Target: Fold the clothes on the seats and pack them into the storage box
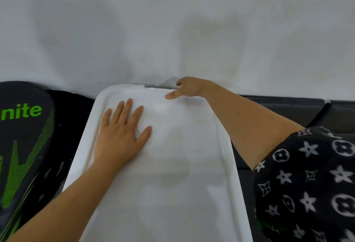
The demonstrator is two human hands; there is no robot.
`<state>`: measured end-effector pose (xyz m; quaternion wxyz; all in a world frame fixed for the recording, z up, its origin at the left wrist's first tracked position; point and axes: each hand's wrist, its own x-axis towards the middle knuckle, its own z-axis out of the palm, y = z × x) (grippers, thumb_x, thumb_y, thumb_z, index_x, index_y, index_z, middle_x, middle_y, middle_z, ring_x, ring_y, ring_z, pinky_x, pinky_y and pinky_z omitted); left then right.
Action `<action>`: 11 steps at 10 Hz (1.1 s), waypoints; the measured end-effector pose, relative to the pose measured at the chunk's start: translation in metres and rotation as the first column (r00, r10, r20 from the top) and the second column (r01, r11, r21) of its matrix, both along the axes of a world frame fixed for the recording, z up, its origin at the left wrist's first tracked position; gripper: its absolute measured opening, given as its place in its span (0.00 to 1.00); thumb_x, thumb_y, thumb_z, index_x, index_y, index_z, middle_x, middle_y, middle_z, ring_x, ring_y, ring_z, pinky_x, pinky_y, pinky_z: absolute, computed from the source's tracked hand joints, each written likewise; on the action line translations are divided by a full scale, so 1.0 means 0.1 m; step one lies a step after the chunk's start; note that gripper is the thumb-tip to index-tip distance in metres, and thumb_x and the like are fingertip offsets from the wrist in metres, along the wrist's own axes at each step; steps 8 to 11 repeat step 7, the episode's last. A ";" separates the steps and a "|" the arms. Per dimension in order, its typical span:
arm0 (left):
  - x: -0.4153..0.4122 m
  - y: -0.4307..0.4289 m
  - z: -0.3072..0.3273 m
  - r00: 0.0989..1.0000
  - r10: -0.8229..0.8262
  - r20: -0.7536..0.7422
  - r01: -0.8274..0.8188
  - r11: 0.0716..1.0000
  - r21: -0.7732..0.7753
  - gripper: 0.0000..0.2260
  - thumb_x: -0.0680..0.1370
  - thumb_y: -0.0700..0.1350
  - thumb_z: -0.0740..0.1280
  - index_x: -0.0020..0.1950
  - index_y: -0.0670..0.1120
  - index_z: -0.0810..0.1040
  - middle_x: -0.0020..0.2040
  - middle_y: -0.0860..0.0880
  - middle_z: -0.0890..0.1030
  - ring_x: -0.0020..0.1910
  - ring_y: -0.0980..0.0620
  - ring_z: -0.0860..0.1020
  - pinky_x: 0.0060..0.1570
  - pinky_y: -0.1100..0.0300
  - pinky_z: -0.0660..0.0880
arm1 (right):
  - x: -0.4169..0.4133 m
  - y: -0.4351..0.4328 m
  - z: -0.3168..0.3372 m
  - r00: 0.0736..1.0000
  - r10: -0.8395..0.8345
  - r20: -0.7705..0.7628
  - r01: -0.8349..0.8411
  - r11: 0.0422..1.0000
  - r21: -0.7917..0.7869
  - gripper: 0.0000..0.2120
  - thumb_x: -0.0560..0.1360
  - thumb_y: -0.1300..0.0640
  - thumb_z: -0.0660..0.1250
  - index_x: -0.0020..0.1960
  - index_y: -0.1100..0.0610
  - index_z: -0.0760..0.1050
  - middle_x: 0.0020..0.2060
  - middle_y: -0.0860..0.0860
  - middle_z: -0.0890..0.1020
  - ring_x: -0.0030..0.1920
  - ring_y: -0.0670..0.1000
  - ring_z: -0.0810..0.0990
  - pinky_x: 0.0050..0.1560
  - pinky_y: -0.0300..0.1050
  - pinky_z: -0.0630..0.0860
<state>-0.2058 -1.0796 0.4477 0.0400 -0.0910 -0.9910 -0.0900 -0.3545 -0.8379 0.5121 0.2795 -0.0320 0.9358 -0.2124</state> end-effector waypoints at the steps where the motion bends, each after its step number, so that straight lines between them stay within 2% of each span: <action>1: -0.01 0.00 0.01 1.000 0.006 -0.004 -0.006 1.000 -0.012 0.33 0.78 0.67 0.45 0.80 0.55 0.58 0.82 0.50 0.52 0.80 0.51 0.50 0.78 0.49 0.45 | 0.01 0.01 -0.08 0.997 -0.003 -0.076 -0.004 0.996 -0.085 0.16 0.73 0.44 0.75 0.40 0.55 0.75 0.38 0.50 0.74 0.41 0.51 0.74 0.39 0.40 0.65; 2: -0.01 0.00 0.02 1.000 0.012 0.011 -0.012 1.000 -0.016 0.33 0.77 0.68 0.45 0.80 0.56 0.56 0.82 0.51 0.51 0.81 0.52 0.48 0.78 0.49 0.43 | 0.12 -0.04 -0.14 0.970 0.014 -0.244 -0.033 0.997 -0.074 0.15 0.76 0.46 0.73 0.38 0.55 0.76 0.40 0.54 0.76 0.41 0.53 0.76 0.40 0.43 0.68; 3: 0.00 0.01 0.01 1.000 0.008 0.007 -0.007 1.000 -0.012 0.33 0.77 0.68 0.45 0.80 0.56 0.56 0.82 0.51 0.51 0.81 0.52 0.48 0.78 0.50 0.43 | 0.22 -0.08 -0.24 0.927 0.070 -0.369 -0.073 0.997 0.007 0.16 0.78 0.45 0.68 0.57 0.56 0.82 0.53 0.55 0.80 0.55 0.56 0.78 0.55 0.49 0.73; 4: -0.01 0.00 0.04 1.000 0.009 0.005 -0.009 1.000 -0.008 0.33 0.77 0.68 0.46 0.80 0.55 0.58 0.82 0.50 0.53 0.80 0.51 0.51 0.78 0.49 0.45 | 0.47 -0.16 -0.34 0.835 0.033 -0.549 -0.016 0.999 0.035 0.18 0.82 0.48 0.62 0.66 0.57 0.77 0.55 0.58 0.81 0.56 0.60 0.79 0.57 0.53 0.72; 5: 0.00 0.00 0.08 0.998 -0.010 0.054 0.009 1.000 0.021 0.35 0.76 0.68 0.45 0.80 0.55 0.58 0.82 0.50 0.52 0.80 0.52 0.50 0.78 0.50 0.44 | 0.71 -0.21 -0.47 0.763 -0.074 -0.642 0.056 0.997 -0.048 0.20 0.79 0.54 0.63 0.66 0.65 0.75 0.58 0.62 0.81 0.60 0.64 0.78 0.65 0.55 0.67; 6: -0.03 -0.04 0.13 0.991 -0.027 0.131 0.012 0.994 0.109 0.35 0.74 0.69 0.47 0.80 0.57 0.57 0.82 0.53 0.50 0.80 0.55 0.46 0.78 0.52 0.42 | 1.02 -0.24 -0.35 0.798 -0.184 -0.574 0.077 0.976 -0.206 0.22 0.80 0.56 0.65 0.71 0.65 0.69 0.68 0.61 0.74 0.69 0.61 0.71 0.70 0.49 0.64; 7: -0.01 -0.07 0.34 0.943 -0.021 0.333 -0.086 0.949 0.302 0.27 0.80 0.61 0.60 0.77 0.53 0.64 0.80 0.52 0.58 0.79 0.52 0.56 0.77 0.54 0.50 | 1.34 -0.21 -0.22 0.823 -0.360 -0.441 0.217 0.915 -0.341 0.23 0.82 0.51 0.63 0.73 0.60 0.67 0.70 0.57 0.71 0.68 0.55 0.71 0.69 0.46 0.66; 11: -0.01 -0.07 0.34 0.943 -0.021 0.333 -0.086 0.949 0.302 0.27 0.80 0.61 0.60 0.77 0.53 0.64 0.80 0.52 0.58 0.79 0.52 0.56 0.77 0.54 0.50 | 1.34 -0.21 -0.22 0.823 -0.360 -0.441 0.217 0.915 -0.341 0.23 0.82 0.51 0.63 0.73 0.60 0.67 0.70 0.57 0.71 0.68 0.55 0.71 0.69 0.46 0.66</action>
